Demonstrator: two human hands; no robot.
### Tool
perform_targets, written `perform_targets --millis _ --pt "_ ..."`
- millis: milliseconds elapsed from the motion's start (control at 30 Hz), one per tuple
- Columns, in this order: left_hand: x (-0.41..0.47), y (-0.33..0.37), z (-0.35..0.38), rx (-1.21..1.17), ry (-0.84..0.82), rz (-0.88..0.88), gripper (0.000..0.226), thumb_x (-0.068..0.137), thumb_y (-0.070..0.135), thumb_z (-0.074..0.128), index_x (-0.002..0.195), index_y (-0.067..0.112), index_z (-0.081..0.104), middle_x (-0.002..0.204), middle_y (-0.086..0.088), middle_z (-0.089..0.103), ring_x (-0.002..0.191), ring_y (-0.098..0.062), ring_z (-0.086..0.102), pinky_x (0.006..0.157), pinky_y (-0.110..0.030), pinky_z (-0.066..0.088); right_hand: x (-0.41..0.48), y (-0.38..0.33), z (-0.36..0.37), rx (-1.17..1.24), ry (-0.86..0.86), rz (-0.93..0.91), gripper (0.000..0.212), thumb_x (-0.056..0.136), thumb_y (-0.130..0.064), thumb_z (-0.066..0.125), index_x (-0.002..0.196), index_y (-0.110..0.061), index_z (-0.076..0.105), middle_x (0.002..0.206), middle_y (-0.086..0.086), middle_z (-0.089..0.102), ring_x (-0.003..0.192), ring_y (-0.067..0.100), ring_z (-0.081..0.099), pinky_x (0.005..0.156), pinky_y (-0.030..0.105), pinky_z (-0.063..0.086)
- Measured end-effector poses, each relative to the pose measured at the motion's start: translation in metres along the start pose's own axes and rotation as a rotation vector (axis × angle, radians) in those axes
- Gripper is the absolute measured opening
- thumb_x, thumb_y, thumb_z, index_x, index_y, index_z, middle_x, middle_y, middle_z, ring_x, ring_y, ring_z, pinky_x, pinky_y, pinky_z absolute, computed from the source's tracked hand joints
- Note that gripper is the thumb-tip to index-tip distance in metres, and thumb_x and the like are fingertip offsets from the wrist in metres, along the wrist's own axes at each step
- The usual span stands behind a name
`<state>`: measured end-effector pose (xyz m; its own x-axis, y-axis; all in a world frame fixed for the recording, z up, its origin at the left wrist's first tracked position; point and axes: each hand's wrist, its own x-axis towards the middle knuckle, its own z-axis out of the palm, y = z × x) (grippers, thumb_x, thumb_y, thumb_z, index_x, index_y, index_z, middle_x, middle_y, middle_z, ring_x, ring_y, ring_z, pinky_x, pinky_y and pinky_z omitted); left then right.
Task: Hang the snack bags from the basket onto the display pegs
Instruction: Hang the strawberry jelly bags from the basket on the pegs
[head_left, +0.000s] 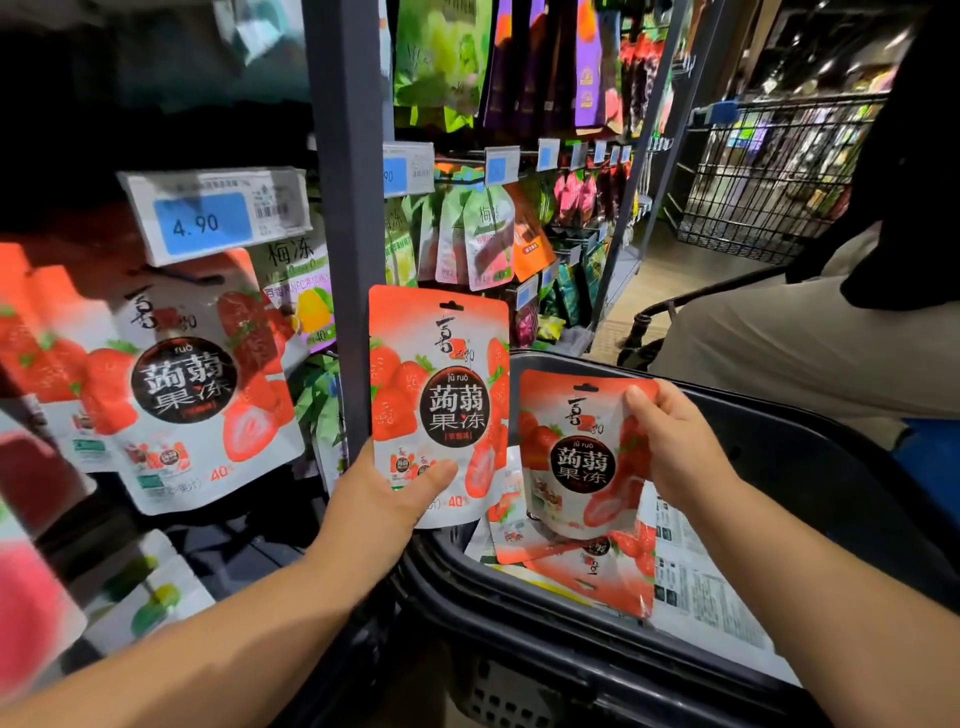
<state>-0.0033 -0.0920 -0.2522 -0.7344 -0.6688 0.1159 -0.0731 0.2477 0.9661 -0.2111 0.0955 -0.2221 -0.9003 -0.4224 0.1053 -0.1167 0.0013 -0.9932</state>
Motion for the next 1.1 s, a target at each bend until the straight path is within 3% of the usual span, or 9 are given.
perform_targets --millis 200,333,433,533,633,800,933,1033,1100 --pt "-0.006 0.007 0.002 -0.108 0.052 0.008 0.024 0.083 0.022 0.075 0.106 0.026 0.068 0.093 0.016 0.075 0.084 0.006 0.067 0.064 -0.002 0.044 -0.007 -0.031 -0.003 0.081 0.061 -0.137 0.021 0.103 -0.019 0.049 0.085 -0.023 0.060 0.089 0.017 0.067 0.083 0.033 0.065 0.080 0.053 0.053" --pt "-0.007 0.016 -0.003 -0.133 0.080 0.039 0.020 0.084 0.019 0.074 0.104 0.020 0.070 0.090 0.014 0.074 0.076 0.013 0.064 0.061 0.000 0.041 -0.008 -0.051 0.008 0.184 0.057 -0.189 0.018 0.103 -0.014 0.046 0.089 -0.017 0.056 0.070 0.002 0.072 0.063 0.016 0.070 0.058 0.033 0.058" --pt "-0.009 0.021 -0.008 -0.205 0.065 0.032 0.025 0.085 0.018 0.073 0.109 0.021 0.069 0.095 0.012 0.076 0.085 0.006 0.068 0.074 -0.009 0.050 -0.012 -0.065 0.024 0.216 -0.003 -0.179 0.016 0.103 -0.012 0.045 0.092 -0.014 0.055 0.068 0.002 0.073 0.061 0.016 0.070 0.054 0.030 0.057" --pt "-0.011 0.025 -0.010 -0.309 0.025 0.027 0.029 0.086 0.014 0.072 0.112 0.024 0.067 0.103 0.011 0.075 0.098 -0.007 0.070 0.090 -0.030 0.053 -0.013 -0.075 0.040 0.175 -0.016 -0.152 0.017 0.103 -0.012 0.045 0.091 -0.013 0.057 0.072 0.005 0.073 0.065 0.019 0.071 0.061 0.035 0.059" --pt "-0.013 0.029 -0.013 -0.382 -0.034 0.051 0.031 0.081 0.022 0.077 0.110 0.029 0.071 0.109 0.007 0.074 0.104 -0.014 0.069 0.095 -0.040 0.051 -0.014 -0.084 0.055 0.118 0.008 -0.159 0.018 0.102 -0.012 0.049 0.087 -0.014 0.060 0.076 0.007 0.073 0.070 0.022 0.071 0.075 0.044 0.057" --pt "-0.020 0.035 -0.018 -0.433 -0.072 0.054 0.042 0.062 0.044 0.080 0.103 0.040 0.071 0.108 0.005 0.074 0.104 -0.017 0.069 0.099 -0.049 0.050 -0.015 -0.096 0.077 0.106 0.023 -0.079 0.013 0.095 -0.018 0.056 0.093 -0.012 0.067 0.093 0.018 0.074 0.086 0.036 0.072 0.086 0.057 0.056" --pt "-0.026 0.038 -0.022 -0.512 -0.130 0.026 0.046 0.058 0.037 0.088 0.101 0.035 0.075 0.109 -0.003 0.075 0.104 -0.023 0.070 0.100 -0.049 0.049 -0.018 -0.103 0.094 0.080 0.046 -0.053 0.034 0.072 -0.036 0.063 0.092 -0.009 0.070 0.096 0.021 0.073 0.093 0.041 0.070 0.083 0.063 0.055" --pt "-0.030 0.043 -0.027 -0.547 -0.152 -0.001 0.031 0.070 0.011 0.083 0.095 0.029 0.078 0.105 -0.006 0.075 0.100 -0.024 0.071 0.089 -0.038 0.056 -0.024 -0.111 0.105 0.084 0.029 -0.043 0.029 0.078 -0.033 0.063 0.095 -0.010 0.070 0.096 0.020 0.073 0.092 0.040 0.071 0.085 0.063 0.055" --pt "-0.032 0.045 -0.031 -0.567 -0.138 -0.031 0.028 0.074 0.000 0.076 0.095 0.018 0.078 0.104 -0.008 0.075 0.100 -0.025 0.071 0.089 -0.039 0.055 -0.031 -0.115 0.113 0.080 0.002 -0.055 0.037 0.075 -0.035 0.061 0.098 -0.007 0.067 0.098 0.024 0.072 0.094 0.044 0.069 0.086 0.065 0.053"
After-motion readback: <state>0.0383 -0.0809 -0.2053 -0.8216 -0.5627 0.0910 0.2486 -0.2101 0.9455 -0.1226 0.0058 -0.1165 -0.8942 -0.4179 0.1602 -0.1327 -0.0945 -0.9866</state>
